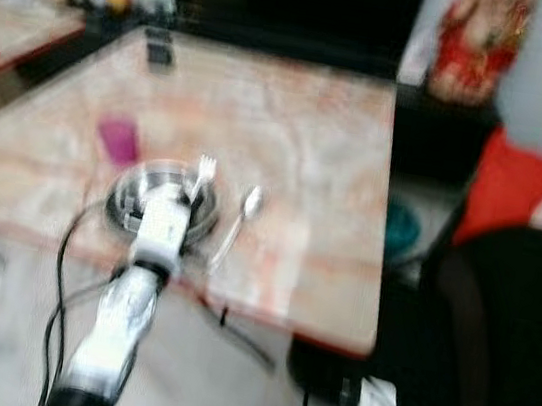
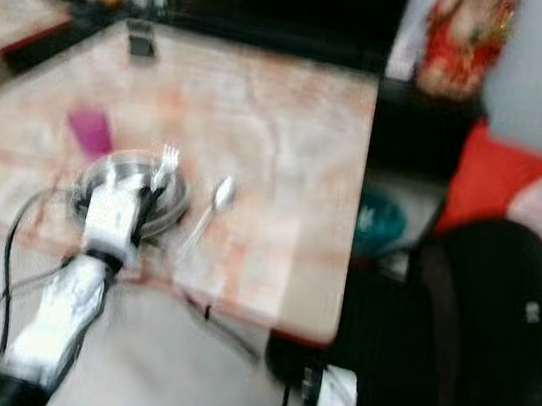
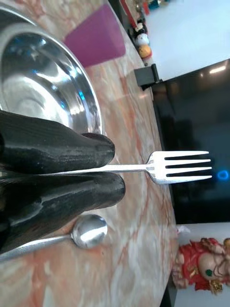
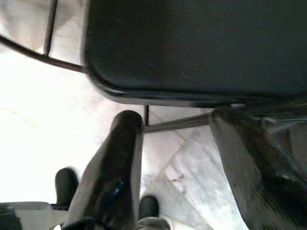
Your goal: Setting the table
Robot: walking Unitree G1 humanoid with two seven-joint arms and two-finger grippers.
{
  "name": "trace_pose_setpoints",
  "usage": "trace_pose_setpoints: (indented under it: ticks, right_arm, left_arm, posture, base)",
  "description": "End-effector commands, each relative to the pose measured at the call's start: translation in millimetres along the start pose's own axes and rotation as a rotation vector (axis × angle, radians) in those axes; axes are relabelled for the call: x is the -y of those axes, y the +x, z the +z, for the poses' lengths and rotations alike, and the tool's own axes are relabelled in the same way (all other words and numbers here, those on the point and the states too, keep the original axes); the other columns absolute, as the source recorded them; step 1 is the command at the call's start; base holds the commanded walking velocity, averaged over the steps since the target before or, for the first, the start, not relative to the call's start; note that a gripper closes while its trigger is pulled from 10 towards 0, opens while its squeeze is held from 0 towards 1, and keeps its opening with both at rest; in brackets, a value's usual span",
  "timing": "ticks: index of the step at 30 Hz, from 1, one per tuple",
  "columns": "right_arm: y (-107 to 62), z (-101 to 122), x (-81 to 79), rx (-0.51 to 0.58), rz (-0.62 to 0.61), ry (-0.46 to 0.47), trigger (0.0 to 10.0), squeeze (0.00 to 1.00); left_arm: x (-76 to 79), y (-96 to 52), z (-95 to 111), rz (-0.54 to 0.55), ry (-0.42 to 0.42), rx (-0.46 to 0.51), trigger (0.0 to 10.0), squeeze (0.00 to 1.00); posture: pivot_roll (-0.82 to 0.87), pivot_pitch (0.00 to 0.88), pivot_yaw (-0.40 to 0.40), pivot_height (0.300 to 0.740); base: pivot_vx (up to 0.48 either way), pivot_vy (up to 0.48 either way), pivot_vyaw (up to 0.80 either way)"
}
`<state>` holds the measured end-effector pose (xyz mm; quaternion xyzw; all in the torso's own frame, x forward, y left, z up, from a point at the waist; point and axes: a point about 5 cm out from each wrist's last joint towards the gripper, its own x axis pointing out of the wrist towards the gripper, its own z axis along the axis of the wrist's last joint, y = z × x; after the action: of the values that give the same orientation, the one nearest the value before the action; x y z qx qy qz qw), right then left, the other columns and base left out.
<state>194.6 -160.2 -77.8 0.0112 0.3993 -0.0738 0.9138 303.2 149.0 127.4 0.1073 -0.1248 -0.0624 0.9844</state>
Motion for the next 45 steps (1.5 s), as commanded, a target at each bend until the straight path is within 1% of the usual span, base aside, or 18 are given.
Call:
trace_pose_setpoints:
  ticks: [1,10,14,24,31,35,38,41,44,45]
  right_arm:
    - [-1.2,-5.7,6.6,-0.017,-0.016,-0.004,10.0,0.00]
    - [-1.1,-5.4,6.5,-0.017,-0.015,-0.007,10.0,0.00]
    - [-1.1,-5.5,6.7,-0.017,-0.016,-0.006,10.0,0.00]
    - [-1.1,-5.6,6.7,-0.018,-0.014,-0.008,10.0,0.00]
    - [-1.0,-5.4,6.6,-0.019,-0.013,-0.008,10.0,0.00]
    - [-1.0,-5.4,6.6,-0.018,-0.013,-0.007,10.0,0.00]
    - [-1.0,-5.3,6.5,-0.019,-0.013,-0.007,10.0,0.00]
    - [-1.0,-5.3,6.4,-0.019,-0.013,-0.008,10.0,0.00]
    - [-1.1,-5.7,6.4,-0.020,-0.013,-0.008,10.0,0.00]
    - [-1.1,-5.7,6.4,-0.020,-0.012,-0.008,10.0,0.00]
  left_arm:
    - [3.2,4.7,6.6,-0.015,-0.003,0.026,10.0,0.00]
    - [6.6,6.2,6.6,-0.040,-0.010,0.020,10.0,0.00]
    - [5.0,7.0,6.1,-0.028,-0.020,0.015,10.0,0.00]
    - [3.2,6.0,4.8,-0.030,-0.016,0.008,10.0,0.00]
    - [-0.3,7.0,3.1,-0.031,-0.047,-0.007,10.0,0.00]
    - [-1.2,8.8,2.6,-0.053,-0.069,-0.017,10.0,0.00]
    - [0.9,9.8,2.0,-0.090,-0.075,-0.029,10.0,0.00]
    - [1.9,9.9,1.3,-0.096,-0.073,-0.035,10.0,0.00]
    - [3.0,9.8,-1.3,-0.104,-0.086,-0.053,10.0,0.00]
    - [4.1,10.5,-2.8,-0.116,-0.106,-0.071,10.0,0.00]
  posture:
    - [0.01,0.000,-0.037,0.740]
    - [0.01,0.000,-0.038,0.740]
    - [0.01,0.000,-0.038,0.740]
    - [0.01,0.000,-0.038,0.740]
    - [0.01,0.000,-0.040,0.740]
    - [0.01,0.000,-0.040,0.740]
    - [0.01,0.000,-0.040,0.740]
    - [0.01,0.000,-0.039,0.740]
    - [0.01,0.000,-0.039,0.740]
    - [0.01,0.000,-0.039,0.740]
  base:
    - [0.000,0.000,0.00]
    - [0.000,0.000,0.00]
    - [0.000,-0.292,0.00]
    - [0.000,-0.308,0.00]
    - [0.000,-0.044,0.00]
    - [0.000,0.000,0.00]
    - [0.000,0.000,0.00]
    - [0.000,0.000,0.00]
    - [0.000,0.000,0.00]
    - [0.000,0.000,0.00]
